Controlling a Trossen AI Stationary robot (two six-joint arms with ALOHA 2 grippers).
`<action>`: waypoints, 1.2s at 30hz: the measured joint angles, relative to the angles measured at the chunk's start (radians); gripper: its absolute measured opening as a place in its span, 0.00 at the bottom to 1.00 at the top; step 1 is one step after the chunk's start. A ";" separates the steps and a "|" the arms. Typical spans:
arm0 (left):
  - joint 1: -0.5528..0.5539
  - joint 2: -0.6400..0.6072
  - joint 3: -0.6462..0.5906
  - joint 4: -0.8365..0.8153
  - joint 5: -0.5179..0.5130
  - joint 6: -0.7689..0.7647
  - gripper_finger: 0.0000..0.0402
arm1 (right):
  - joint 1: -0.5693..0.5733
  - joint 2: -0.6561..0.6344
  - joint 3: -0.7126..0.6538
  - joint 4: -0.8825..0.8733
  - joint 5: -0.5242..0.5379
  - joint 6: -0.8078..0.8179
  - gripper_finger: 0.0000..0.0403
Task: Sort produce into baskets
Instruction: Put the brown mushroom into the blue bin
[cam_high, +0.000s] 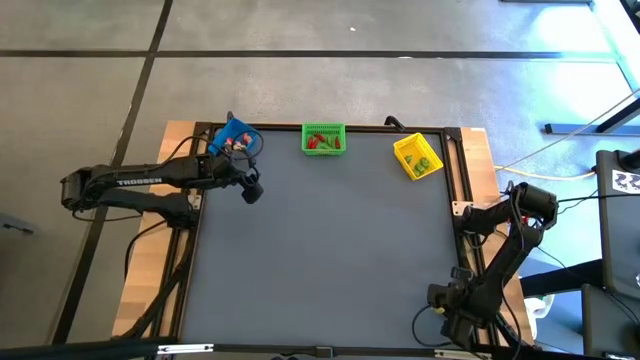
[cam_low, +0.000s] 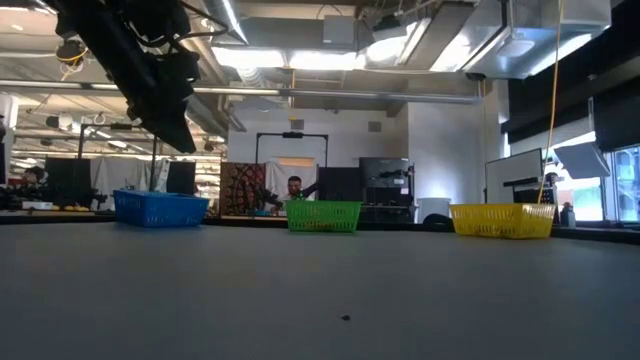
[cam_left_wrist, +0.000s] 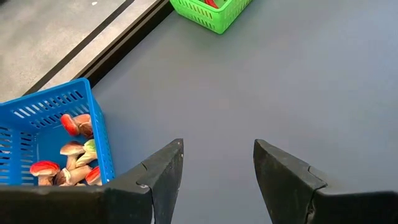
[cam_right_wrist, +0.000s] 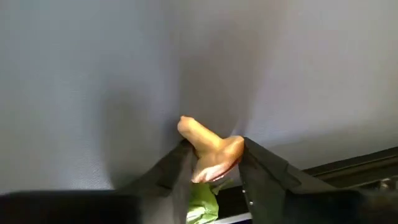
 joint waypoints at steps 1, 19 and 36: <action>0.000 0.000 0.000 0.000 0.000 0.000 0.47 | 0.000 0.000 0.000 -0.001 0.000 0.000 0.28; -0.020 0.000 0.000 0.042 0.097 -0.004 0.48 | -0.086 0.000 0.086 0.007 0.369 -0.003 0.14; -0.311 0.000 0.000 0.420 0.129 -0.027 0.48 | -0.336 0.000 0.212 0.028 1.025 -0.427 0.14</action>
